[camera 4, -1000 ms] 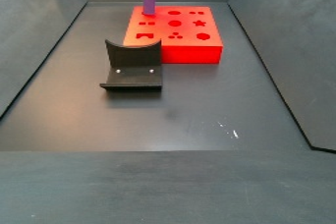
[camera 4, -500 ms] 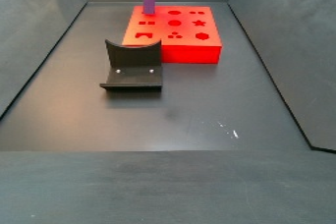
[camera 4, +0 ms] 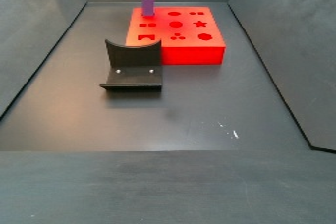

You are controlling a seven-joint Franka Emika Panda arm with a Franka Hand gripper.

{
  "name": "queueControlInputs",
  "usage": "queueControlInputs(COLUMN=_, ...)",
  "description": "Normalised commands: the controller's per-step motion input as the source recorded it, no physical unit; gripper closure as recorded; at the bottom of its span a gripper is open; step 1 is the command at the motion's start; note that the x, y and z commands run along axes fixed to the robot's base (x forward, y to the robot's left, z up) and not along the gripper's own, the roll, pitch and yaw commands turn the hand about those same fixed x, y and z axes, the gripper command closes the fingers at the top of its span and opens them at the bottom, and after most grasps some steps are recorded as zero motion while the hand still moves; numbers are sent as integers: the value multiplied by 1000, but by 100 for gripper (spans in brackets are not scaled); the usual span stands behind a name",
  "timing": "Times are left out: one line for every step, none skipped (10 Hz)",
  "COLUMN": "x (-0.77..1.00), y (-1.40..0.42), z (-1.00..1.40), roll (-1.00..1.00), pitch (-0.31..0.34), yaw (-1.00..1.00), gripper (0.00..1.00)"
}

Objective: Insert the rectangle object.

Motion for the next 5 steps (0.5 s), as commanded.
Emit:
queueControlInputs(x=0, y=0, z=-6, roll=9, pitch=0, yaw=0, gripper=100)
queueControlInputs(x=0, y=0, z=-314, roll=16, pitch=-19, yaw=-11, gripper=100)
queueControlInputs(x=-6, y=-94, z=-497, roll=0, pitch=-97, yaw=-74, gripper=100)
queueControlInputs(x=-17, y=-149, z=-574, roll=0, pitch=-160, yaw=-77, gripper=100)
queueControlInputs(x=0, y=-177, z=-543, roll=-7, pitch=-174, yaw=-40, gripper=100)
